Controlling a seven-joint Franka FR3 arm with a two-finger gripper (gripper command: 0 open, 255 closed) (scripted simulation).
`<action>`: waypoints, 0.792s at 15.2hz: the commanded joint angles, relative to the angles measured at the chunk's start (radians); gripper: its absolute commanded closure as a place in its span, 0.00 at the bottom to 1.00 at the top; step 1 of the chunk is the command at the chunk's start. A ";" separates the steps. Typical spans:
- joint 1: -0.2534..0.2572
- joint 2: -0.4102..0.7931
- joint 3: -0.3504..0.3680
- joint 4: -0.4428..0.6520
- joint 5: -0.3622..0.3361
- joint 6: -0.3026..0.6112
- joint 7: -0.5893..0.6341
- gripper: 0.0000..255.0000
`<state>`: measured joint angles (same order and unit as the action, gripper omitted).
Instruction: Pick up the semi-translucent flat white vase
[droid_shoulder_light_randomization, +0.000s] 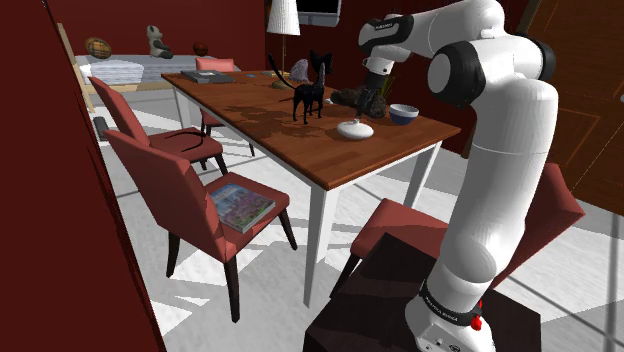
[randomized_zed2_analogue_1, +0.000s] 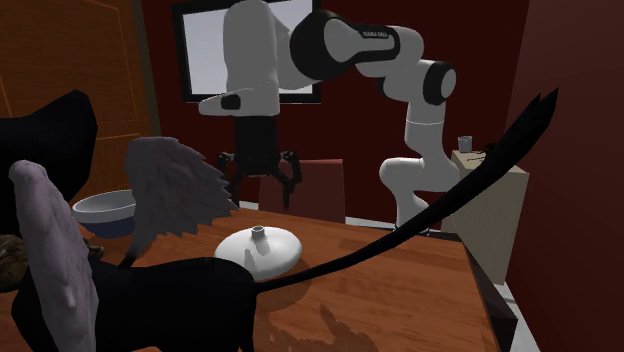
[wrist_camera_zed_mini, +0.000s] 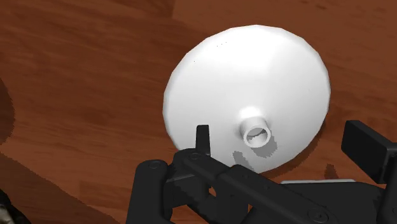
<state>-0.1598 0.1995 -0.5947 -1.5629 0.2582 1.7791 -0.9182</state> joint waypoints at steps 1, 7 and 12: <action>-0.001 0.006 0.001 -0.017 0.005 0.022 -0.007 0.00; 0.003 0.006 0.003 -0.063 0.007 0.068 -0.013 1.00; 0.003 0.007 0.003 -0.062 0.008 0.068 -0.013 1.00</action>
<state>-0.1569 0.2056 -0.5919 -1.6247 0.2658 1.8469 -0.9311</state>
